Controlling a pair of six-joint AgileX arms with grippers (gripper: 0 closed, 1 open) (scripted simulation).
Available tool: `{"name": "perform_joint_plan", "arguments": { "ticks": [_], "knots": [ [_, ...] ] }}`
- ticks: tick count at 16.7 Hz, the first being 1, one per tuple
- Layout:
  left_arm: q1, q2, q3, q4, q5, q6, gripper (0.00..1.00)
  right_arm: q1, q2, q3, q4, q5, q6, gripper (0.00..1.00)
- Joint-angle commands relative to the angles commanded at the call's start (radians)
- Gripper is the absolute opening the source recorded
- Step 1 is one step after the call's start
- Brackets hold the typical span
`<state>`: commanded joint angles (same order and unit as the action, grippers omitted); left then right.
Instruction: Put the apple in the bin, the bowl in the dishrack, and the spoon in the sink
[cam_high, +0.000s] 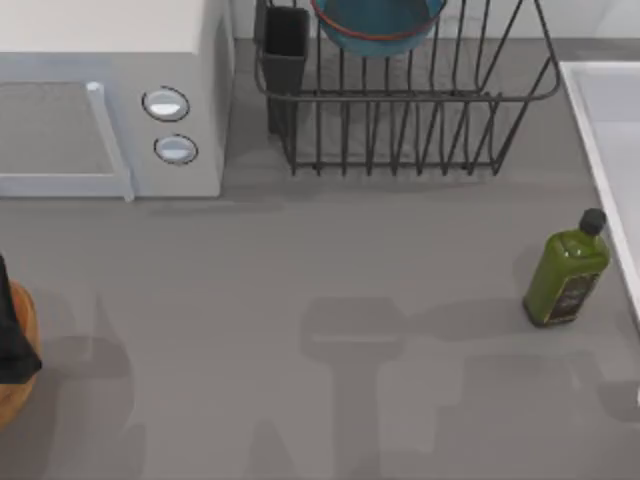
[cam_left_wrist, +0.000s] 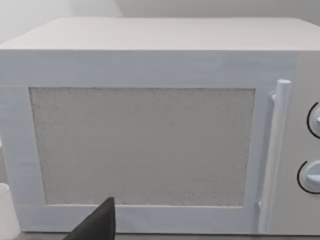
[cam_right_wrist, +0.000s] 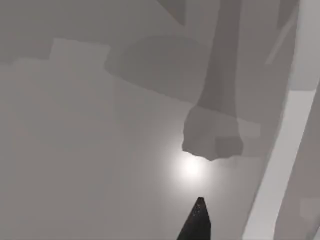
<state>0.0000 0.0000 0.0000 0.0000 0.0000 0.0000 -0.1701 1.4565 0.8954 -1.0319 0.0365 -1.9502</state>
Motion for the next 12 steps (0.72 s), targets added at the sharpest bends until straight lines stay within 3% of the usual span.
{"name": "perform_joint_plan", "arguments": {
  "ticks": [3,12],
  "knots": [
    [0.000,0.000,0.000,0.000,0.000,0.000,1.00,-0.002,-0.051,0.068,-0.091,-0.001,0.007,0.00],
    [0.000,0.000,0.000,0.000,0.000,0.000,1.00,0.000,-0.006,0.135,-0.125,0.000,-0.005,0.00]
  ]
}}
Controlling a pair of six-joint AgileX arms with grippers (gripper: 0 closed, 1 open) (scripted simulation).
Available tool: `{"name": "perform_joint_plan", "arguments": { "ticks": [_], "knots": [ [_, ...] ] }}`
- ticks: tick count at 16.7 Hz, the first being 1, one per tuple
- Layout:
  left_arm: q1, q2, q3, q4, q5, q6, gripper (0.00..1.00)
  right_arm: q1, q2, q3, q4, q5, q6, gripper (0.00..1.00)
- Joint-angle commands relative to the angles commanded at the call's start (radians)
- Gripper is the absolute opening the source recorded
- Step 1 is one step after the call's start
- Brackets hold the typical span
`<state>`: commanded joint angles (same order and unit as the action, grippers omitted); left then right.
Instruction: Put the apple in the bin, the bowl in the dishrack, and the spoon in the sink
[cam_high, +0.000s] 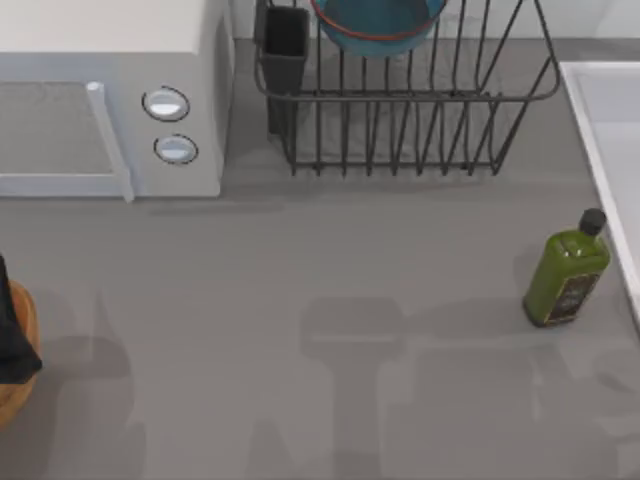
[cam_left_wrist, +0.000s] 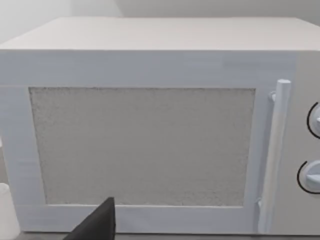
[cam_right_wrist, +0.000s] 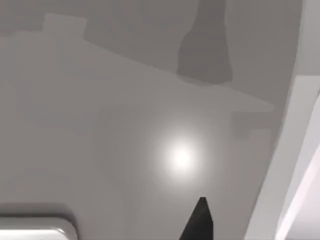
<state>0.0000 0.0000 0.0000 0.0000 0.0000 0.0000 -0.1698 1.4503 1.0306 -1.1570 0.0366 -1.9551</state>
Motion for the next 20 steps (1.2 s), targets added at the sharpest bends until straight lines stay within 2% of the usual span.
{"name": "perform_joint_plan", "arguments": {
  "ticks": [6,20],
  "knots": [
    [0.000,0.000,0.000,0.000,0.000,0.000,1.00,0.003,0.262,0.367,-0.118,0.002,-0.018,0.00],
    [0.000,0.000,0.000,0.000,0.000,0.000,1.00,0.017,1.114,1.590,-0.487,0.004,0.015,0.00]
  ]
}}
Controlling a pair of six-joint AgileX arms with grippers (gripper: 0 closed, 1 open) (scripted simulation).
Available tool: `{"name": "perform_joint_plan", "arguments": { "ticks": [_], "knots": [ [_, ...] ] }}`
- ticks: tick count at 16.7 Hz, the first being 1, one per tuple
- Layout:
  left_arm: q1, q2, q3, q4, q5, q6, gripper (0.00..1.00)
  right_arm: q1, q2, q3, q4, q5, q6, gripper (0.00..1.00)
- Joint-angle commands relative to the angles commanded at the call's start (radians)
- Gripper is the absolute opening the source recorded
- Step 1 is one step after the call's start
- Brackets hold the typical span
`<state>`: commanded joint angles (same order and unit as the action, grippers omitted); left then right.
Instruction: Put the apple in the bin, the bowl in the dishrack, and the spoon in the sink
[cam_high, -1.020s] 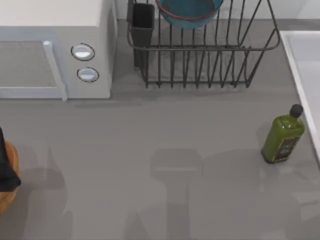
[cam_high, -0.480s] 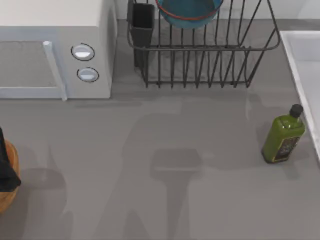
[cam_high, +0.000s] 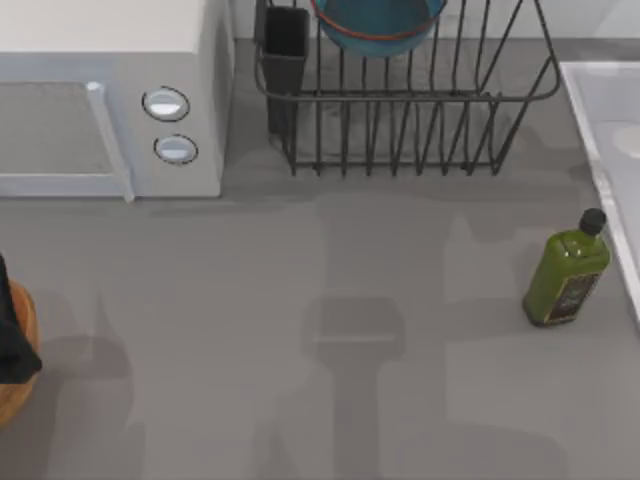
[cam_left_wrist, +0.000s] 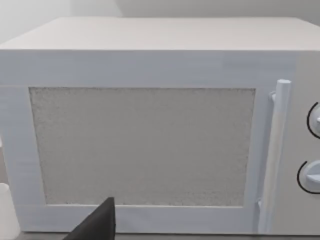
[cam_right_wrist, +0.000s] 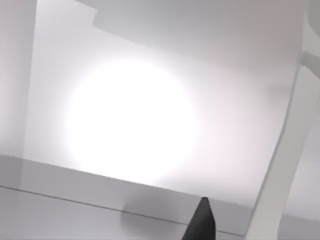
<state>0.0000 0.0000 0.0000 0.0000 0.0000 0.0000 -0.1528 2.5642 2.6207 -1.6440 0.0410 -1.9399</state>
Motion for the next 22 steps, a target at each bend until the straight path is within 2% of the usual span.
{"name": "perform_joint_plan", "arguments": {
  "ticks": [5,13,16,22],
  "knots": [
    [0.000,0.000,0.000,0.000,0.000,0.000,1.00,0.005,0.169,0.246,-0.069,-0.001,0.024,0.00],
    [0.000,0.000,0.000,0.000,0.000,0.000,1.00,0.000,0.185,0.278,-0.068,0.000,0.040,0.00],
    [0.000,0.000,0.000,0.000,0.000,0.000,1.00,0.004,0.161,0.211,-0.019,0.000,0.038,0.00],
    [0.000,0.000,0.000,0.000,0.000,0.000,1.00,0.007,0.074,-0.087,0.170,-0.001,0.038,0.00]
  ]
}}
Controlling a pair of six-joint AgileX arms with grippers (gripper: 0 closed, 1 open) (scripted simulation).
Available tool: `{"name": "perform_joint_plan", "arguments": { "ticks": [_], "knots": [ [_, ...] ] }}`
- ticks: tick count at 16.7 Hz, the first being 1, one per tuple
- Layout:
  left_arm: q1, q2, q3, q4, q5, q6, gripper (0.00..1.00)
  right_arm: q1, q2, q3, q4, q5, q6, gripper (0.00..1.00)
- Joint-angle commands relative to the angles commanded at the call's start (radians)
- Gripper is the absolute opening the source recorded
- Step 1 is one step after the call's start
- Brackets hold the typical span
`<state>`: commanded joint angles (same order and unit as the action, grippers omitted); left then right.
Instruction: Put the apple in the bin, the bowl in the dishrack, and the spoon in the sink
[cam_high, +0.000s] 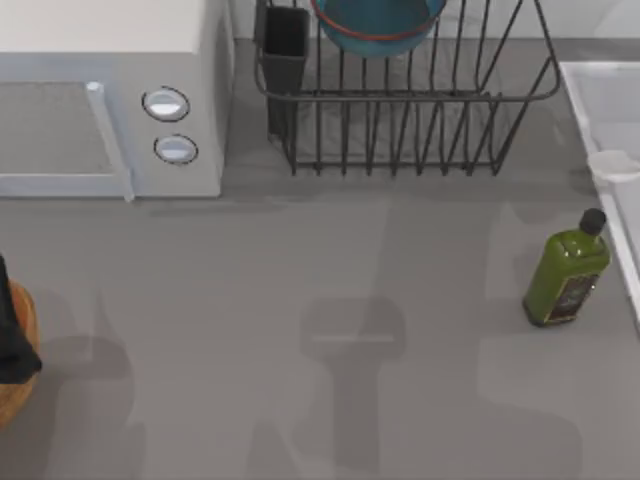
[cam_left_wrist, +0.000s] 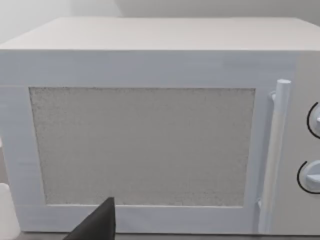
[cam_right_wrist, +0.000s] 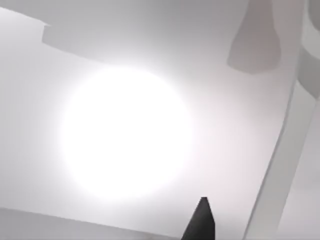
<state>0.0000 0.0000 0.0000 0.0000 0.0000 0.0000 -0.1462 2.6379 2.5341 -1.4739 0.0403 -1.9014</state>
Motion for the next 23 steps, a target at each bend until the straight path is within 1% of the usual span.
{"name": "perform_joint_plan", "arguments": {
  "ticks": [3,8,21,22,23],
  "knots": [
    [0.000,0.000,0.000,0.000,0.000,0.000,1.00,0.000,-0.034,-0.097,0.074,-0.002,0.001,0.00],
    [0.000,0.000,0.000,0.000,0.000,0.000,1.00,0.000,-0.040,-0.111,0.085,-0.002,0.001,0.00],
    [0.000,0.000,0.000,0.000,0.000,0.000,1.00,0.000,-0.040,-0.111,0.085,-0.002,0.001,0.98],
    [0.000,0.000,0.000,0.000,0.000,0.000,1.00,0.000,-0.040,-0.111,0.085,-0.002,0.001,1.00],
    [0.000,0.000,0.000,0.000,0.000,0.000,1.00,0.000,-0.040,-0.111,0.085,-0.002,0.001,1.00]
  ]
}}
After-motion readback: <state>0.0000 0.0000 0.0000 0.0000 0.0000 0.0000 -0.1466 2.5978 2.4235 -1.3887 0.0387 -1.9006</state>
